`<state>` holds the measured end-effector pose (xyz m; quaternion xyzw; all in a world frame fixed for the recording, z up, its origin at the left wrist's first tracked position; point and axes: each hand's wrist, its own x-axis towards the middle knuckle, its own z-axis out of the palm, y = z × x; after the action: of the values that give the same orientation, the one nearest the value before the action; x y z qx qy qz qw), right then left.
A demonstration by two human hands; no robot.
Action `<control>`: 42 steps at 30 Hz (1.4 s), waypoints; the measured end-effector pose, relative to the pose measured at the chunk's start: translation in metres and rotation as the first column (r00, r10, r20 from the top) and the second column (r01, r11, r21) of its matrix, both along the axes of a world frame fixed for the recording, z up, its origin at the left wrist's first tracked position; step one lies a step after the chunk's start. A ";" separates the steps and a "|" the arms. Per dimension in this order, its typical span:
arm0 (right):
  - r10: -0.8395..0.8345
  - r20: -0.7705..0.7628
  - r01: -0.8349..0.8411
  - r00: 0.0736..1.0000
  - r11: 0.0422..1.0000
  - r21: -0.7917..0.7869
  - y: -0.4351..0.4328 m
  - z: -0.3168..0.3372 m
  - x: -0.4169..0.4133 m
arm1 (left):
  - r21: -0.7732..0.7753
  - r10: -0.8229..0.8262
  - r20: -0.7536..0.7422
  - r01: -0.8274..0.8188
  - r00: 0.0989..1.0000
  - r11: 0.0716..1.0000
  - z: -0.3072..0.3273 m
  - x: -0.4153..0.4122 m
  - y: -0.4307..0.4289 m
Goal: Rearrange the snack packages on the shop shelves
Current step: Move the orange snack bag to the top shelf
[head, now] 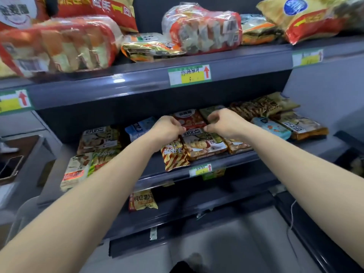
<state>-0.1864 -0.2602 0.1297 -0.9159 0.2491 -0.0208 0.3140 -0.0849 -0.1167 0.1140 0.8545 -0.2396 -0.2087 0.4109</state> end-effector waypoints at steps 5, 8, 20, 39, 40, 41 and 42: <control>-0.065 -0.028 0.067 0.997 0.994 0.086 -0.035 -0.033 0.048 | 0.013 0.067 -0.054 -0.067 0.996 0.998 -0.036 0.044 -0.039; -0.068 -0.086 0.075 0.994 0.993 0.089 -0.053 -0.051 0.082 | 0.058 0.058 -0.021 -0.057 0.998 0.997 -0.053 0.070 -0.059; -0.043 -0.059 0.051 0.997 0.990 0.131 -0.111 -0.145 0.175 | 0.165 0.070 -0.025 -0.065 0.997 0.984 -0.135 0.156 -0.119; -0.182 0.213 0.083 0.960 0.910 0.406 -0.097 -0.125 0.172 | 0.033 0.301 0.042 -0.303 0.953 0.953 -0.109 0.148 -0.117; -0.182 0.230 0.068 0.956 0.899 0.432 -0.093 -0.120 0.164 | 0.015 0.307 0.046 -0.308 0.950 0.951 -0.104 0.140 -0.112; -0.190 0.235 0.071 0.953 0.897 0.436 -0.087 -0.115 0.156 | -0.006 0.314 0.042 -0.314 0.949 0.950 -0.099 0.131 -0.107; -0.206 0.234 0.092 0.950 0.903 0.420 -0.081 -0.110 0.147 | -0.031 0.318 0.036 -0.317 0.947 0.948 -0.095 0.121 -0.101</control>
<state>-0.0395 -0.3416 0.0200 -0.7975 0.2721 -0.1189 0.5252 0.0359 -0.2180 0.0189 0.8809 -0.1096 -0.1195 0.4447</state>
